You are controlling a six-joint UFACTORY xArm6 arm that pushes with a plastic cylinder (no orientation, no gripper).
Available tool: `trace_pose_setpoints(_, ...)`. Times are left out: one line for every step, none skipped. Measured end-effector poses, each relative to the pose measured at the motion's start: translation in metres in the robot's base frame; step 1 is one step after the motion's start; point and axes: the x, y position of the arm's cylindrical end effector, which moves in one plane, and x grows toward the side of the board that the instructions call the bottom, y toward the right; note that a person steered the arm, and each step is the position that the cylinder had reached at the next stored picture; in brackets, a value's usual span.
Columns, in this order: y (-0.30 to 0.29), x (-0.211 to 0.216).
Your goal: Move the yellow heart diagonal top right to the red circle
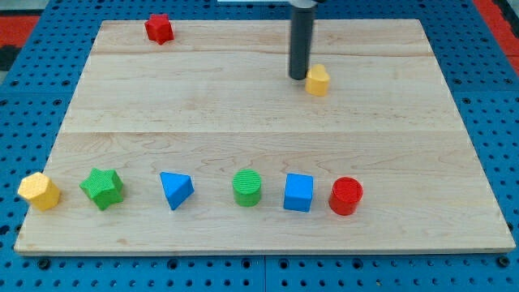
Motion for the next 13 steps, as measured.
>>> trace_pose_setpoints(0.069,0.0)
trace_pose_setpoints(0.134,-0.004)
trace_pose_setpoints(0.175,-0.007)
trace_pose_setpoints(0.153,-0.01)
trace_pose_setpoints(0.11,0.001)
trace_pose_setpoints(0.082,0.029)
trace_pose_setpoints(0.072,0.052)
trace_pose_setpoints(0.071,0.067)
trace_pose_setpoints(0.043,0.051)
trace_pose_setpoints(0.012,0.067)
trace_pose_setpoints(0.018,0.089)
trace_pose_setpoints(0.033,0.092)
trace_pose_setpoints(0.065,0.092)
